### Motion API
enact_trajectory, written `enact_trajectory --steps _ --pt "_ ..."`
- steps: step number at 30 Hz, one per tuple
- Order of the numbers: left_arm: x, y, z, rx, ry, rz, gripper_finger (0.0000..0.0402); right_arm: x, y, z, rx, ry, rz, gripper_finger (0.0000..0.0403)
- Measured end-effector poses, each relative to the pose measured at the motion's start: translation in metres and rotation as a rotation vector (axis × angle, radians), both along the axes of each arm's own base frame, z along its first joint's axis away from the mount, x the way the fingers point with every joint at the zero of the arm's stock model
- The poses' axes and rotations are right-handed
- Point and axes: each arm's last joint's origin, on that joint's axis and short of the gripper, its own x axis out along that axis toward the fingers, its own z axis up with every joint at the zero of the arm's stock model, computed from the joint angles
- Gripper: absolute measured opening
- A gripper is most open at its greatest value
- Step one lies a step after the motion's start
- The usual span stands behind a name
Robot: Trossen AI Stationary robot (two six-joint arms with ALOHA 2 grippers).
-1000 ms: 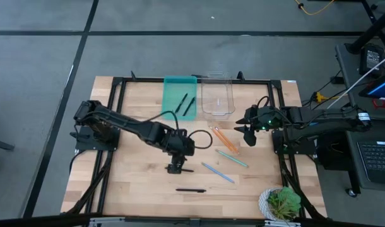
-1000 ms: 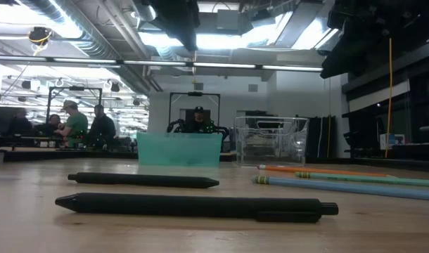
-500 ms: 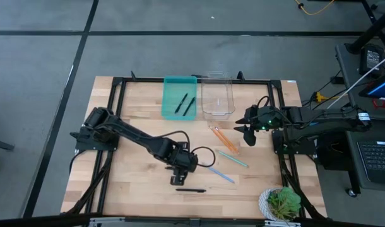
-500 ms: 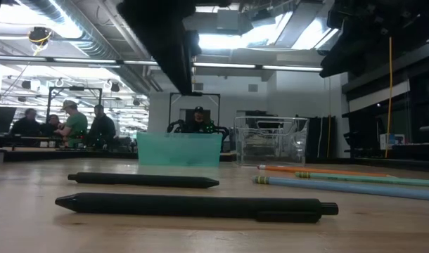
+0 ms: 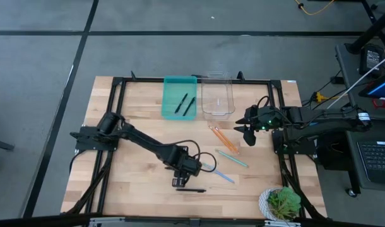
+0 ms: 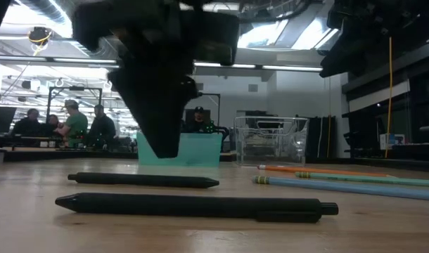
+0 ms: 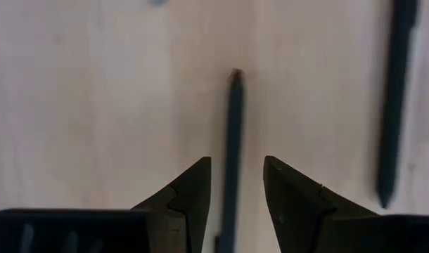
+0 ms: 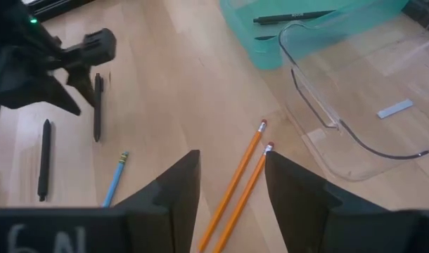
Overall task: Sort pens & pencils
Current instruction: Put the top black pen into the light blue bin
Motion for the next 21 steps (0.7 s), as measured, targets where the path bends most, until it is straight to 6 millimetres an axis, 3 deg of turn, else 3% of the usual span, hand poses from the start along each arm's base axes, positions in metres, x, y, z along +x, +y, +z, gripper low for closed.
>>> enact_trajectory --steps 9,21 --pt "0.001 0.007 -0.002 -0.031 0.029 0.014 0.0125 0.000 0.000 0.000 0.000 0.000 0.000 0.0162" --pt "0.002 0.000 -0.029 0.056 0.085 0.026 0.0124 0.000 0.000 0.000 0.000 0.001 0.000 0.0162"
